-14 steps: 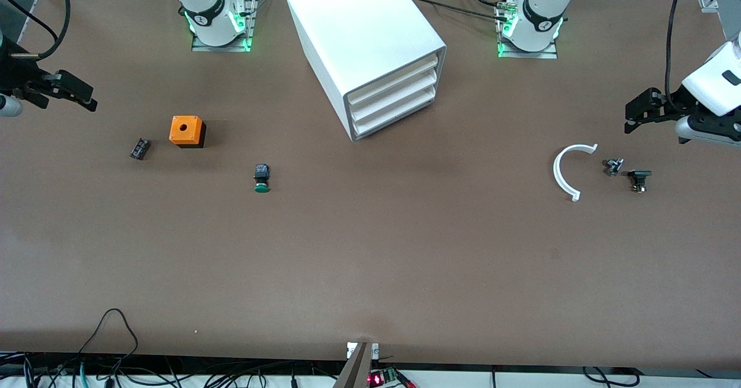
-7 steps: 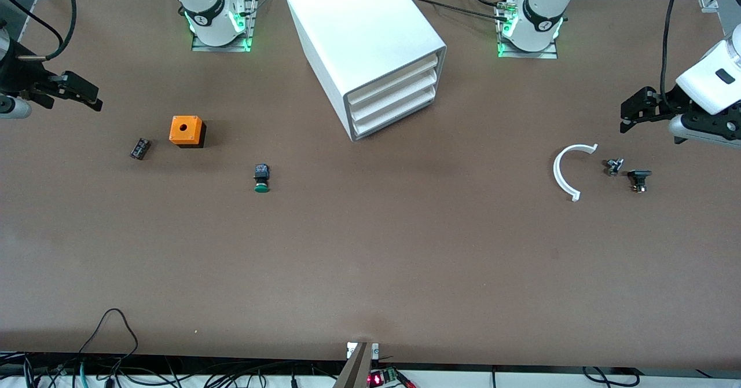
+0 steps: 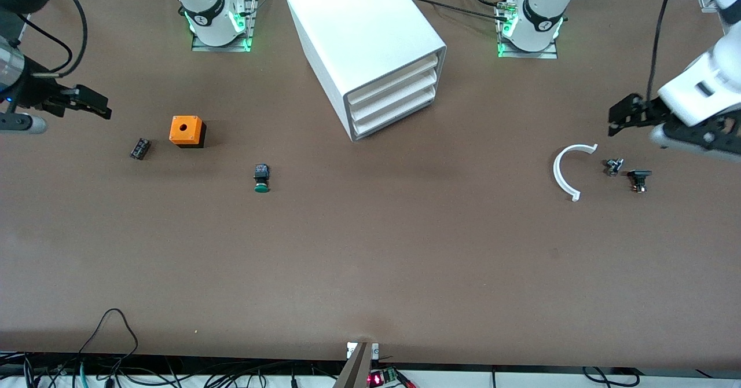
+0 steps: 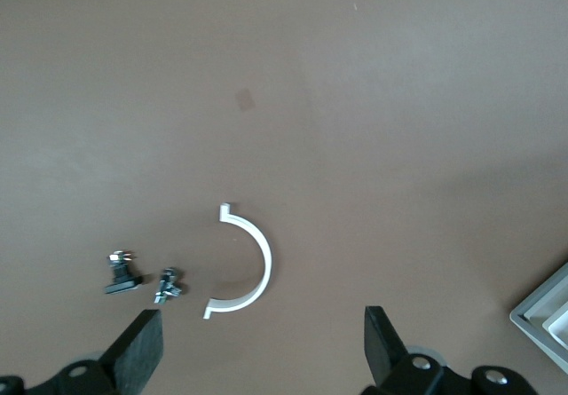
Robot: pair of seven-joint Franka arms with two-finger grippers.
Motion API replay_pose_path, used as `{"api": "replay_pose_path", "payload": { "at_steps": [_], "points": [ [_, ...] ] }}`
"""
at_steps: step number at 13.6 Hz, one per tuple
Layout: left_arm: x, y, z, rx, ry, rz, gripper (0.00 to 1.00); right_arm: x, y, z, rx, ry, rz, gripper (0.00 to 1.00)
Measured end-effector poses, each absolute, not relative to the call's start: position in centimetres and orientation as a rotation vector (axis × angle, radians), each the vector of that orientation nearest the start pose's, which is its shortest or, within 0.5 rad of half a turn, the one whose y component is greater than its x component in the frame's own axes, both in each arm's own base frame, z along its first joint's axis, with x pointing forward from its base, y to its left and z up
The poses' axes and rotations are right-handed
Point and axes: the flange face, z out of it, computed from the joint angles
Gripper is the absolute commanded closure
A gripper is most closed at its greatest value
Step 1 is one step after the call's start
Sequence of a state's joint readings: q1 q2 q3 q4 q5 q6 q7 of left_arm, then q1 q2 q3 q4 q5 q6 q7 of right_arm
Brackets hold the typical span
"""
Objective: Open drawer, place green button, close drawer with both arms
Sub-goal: 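Reach the right gripper to the green button while the left gripper reaches the drawer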
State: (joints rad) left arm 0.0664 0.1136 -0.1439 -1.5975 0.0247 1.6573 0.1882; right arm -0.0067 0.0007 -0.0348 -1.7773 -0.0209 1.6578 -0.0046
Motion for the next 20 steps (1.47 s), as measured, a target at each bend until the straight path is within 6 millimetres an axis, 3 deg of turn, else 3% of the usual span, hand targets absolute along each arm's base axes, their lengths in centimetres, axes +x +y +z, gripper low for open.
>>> {"api": "replay_pose_path", "payload": {
  "at_steps": [2, 6, 11, 14, 17, 20],
  "points": [
    [60.1, -4.5, 52.6, -3.113, 0.439, 0.154, 0.0, 56.1, -1.4, 50.1, -3.149, 0.023, 0.278, 0.0],
    [60.9, -5.7, 49.1, -3.117, 0.474, 0.25, 0.0, 58.8, 1.9, 44.2, -3.15, -0.068, 0.33, 0.0],
    [62.2, -6.5, 37.6, -3.261, 0.428, 0.572, 0.0, 61.0, 7.4, 38.6, -3.156, -0.138, 0.278, 0.0],
    [60.9, -8.6, 31.3, -3.464, 0.303, 0.828, 0.0, 62.0, 9.8, 34.4, -3.101, -0.129, 0.261, 0.0],
    [58.2, -11.7, 24.5, -3.637, 0.143, 0.995, 0.0, 61.4, 13.2, 30.6, -3.095, -0.143, 0.221, 0.0],
    [54.9, -16.5, 20.3, -3.764, 0.283, 0.996, 0.0, 60.0, 14.3, 28.0, -3.09, -0.165, 0.195, 0.0]
  ]
}}
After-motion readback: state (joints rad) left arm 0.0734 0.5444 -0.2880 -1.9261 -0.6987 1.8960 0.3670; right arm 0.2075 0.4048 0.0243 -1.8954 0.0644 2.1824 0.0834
